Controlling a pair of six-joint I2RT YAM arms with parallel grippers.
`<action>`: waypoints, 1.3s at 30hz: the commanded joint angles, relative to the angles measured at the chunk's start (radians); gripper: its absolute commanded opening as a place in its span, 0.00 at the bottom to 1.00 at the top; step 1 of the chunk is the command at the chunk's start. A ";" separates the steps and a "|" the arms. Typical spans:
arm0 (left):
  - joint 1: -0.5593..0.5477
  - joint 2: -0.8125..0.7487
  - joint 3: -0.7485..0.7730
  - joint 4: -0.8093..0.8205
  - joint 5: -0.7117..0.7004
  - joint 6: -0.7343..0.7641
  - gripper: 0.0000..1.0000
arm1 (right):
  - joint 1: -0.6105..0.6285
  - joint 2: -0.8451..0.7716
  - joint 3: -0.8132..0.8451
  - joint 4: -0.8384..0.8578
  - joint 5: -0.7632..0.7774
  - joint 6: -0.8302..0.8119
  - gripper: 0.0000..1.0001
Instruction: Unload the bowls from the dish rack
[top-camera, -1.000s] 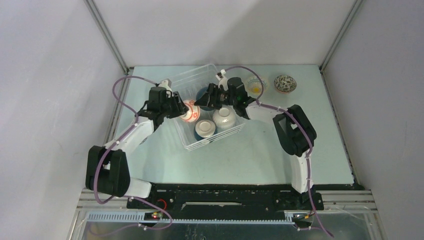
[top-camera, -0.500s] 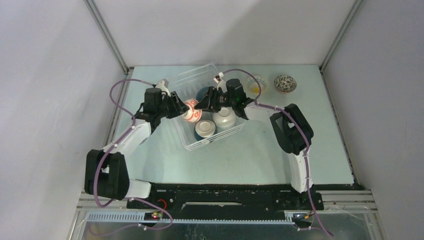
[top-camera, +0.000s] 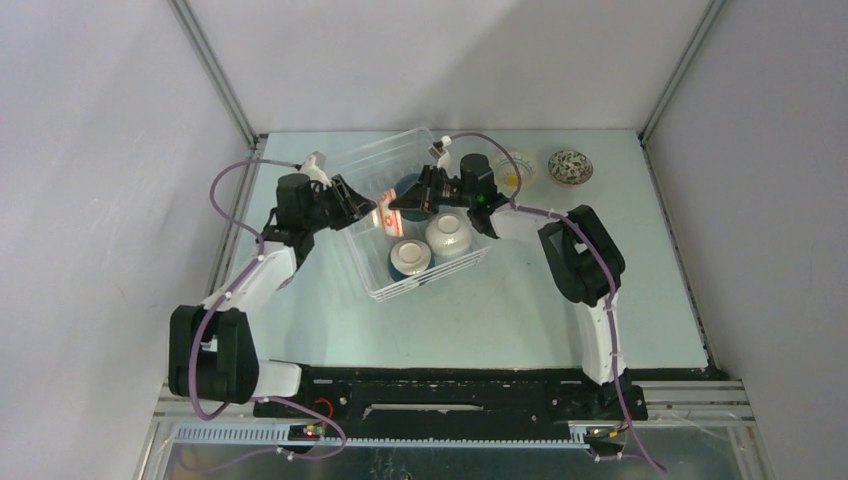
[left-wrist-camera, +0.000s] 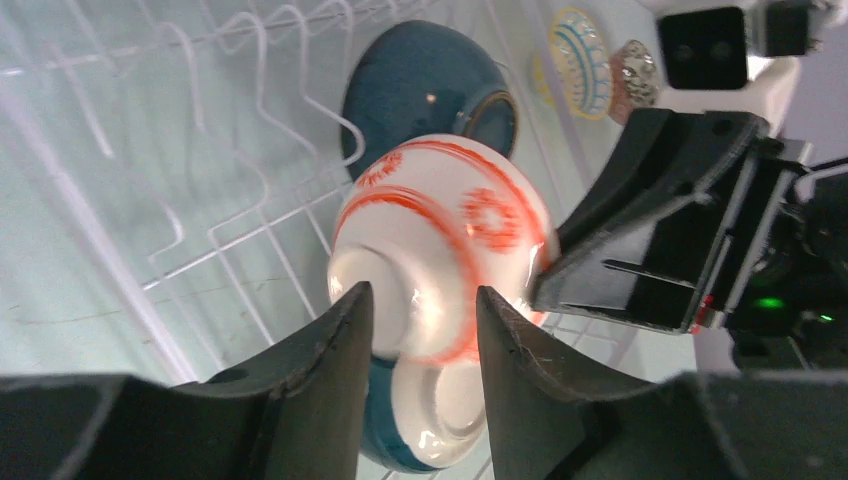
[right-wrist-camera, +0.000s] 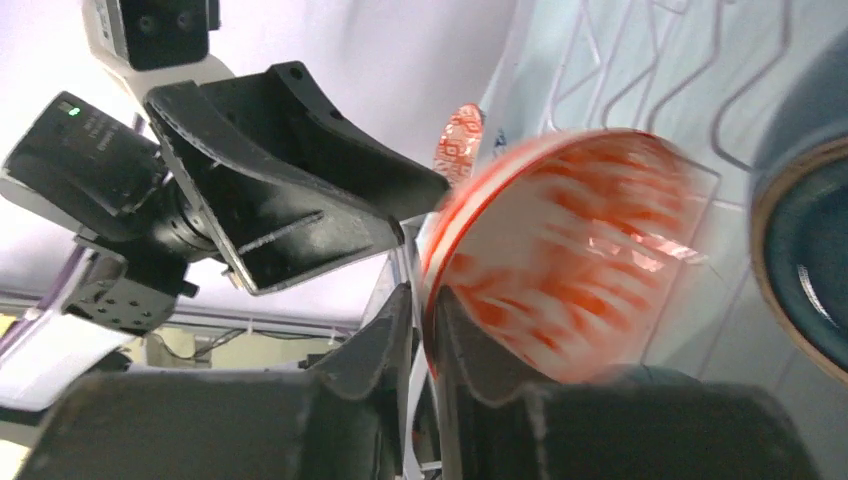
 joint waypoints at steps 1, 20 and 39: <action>-0.003 -0.035 -0.039 0.134 0.135 -0.082 0.35 | 0.019 0.048 0.033 0.245 -0.057 0.157 0.14; 0.014 -0.259 -0.082 0.071 -0.029 -0.083 0.47 | 0.017 0.039 0.066 0.333 -0.054 0.250 0.00; 0.014 -0.588 -0.177 -0.039 -0.295 -0.072 0.56 | -0.009 -0.328 0.059 -0.168 -0.009 -0.152 0.00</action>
